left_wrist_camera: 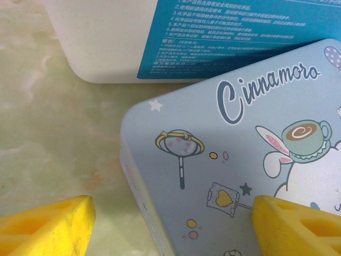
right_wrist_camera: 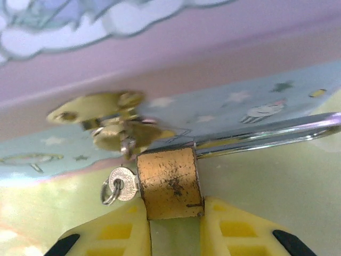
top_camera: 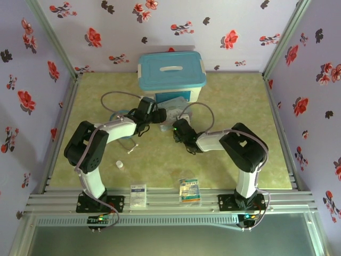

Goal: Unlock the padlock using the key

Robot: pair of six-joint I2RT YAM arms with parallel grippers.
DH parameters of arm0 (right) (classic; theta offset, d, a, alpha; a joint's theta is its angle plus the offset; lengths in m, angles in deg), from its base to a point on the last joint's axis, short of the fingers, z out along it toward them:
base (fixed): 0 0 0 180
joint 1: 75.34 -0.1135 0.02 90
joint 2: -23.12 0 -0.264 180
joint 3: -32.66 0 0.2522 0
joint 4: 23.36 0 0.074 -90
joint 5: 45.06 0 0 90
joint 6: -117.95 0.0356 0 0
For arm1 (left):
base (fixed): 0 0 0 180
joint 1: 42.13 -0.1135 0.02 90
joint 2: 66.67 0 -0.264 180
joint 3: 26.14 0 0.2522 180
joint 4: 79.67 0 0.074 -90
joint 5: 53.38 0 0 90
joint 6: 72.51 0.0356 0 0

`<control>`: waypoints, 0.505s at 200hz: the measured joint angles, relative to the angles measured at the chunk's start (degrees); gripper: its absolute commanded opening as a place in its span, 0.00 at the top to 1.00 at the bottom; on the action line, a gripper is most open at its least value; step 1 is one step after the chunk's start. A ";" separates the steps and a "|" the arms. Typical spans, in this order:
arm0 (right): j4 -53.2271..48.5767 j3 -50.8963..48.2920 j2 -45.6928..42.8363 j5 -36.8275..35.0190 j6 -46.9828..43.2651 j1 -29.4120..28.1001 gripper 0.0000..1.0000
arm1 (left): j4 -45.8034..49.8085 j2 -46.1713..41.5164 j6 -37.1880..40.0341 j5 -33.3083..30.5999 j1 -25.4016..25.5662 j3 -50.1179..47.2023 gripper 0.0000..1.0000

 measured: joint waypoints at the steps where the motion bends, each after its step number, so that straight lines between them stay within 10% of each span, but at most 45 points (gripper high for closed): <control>1: 0.55 -0.33 -0.07 0.22 0.39 0.15 0.91 | -0.04 0.00 0.00 0.00 0.00 -0.04 0.23; 101: 34.14 -14.32 2.21 10.80 19.30 6.43 0.98 | -2.10 0.00 -0.02 0.09 -0.28 -1.07 0.24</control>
